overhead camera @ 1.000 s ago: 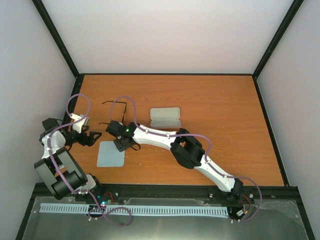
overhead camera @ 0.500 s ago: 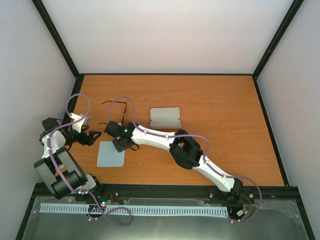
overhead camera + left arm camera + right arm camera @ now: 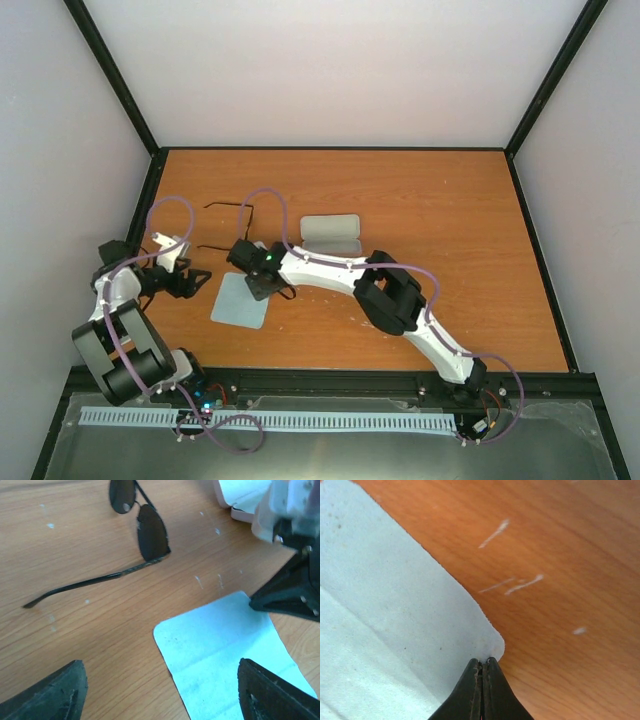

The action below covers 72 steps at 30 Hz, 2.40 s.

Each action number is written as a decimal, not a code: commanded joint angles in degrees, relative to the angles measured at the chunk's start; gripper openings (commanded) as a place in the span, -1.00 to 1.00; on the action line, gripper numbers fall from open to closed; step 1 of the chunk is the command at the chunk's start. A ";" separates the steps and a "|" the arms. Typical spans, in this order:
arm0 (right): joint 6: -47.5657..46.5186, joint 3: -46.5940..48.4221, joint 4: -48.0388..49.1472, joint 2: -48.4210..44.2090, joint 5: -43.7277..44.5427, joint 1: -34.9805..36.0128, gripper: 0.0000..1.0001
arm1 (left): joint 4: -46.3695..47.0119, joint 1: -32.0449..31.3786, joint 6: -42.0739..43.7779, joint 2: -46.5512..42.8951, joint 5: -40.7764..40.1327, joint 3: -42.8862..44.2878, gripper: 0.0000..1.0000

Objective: Organize the sunglasses
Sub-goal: Move the glasses cleaning cloth to the center of the board.

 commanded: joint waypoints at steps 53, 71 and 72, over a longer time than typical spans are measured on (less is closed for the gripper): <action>-9.75 -2.23 3.94 -1.89 -7.95 -7.95 -0.95 | 26.31 -25.24 -15.31 16.68 -23.14 -3.53 -0.05; -9.30 -4.01 4.54 -2.58 -8.14 -7.95 -0.94 | 22.47 -28.90 -13.76 16.11 -26.49 -4.08 -0.43; -9.28 -4.00 4.62 -2.58 -8.27 -7.97 -0.95 | 21.98 -28.92 -13.85 16.00 -26.17 -4.09 -0.47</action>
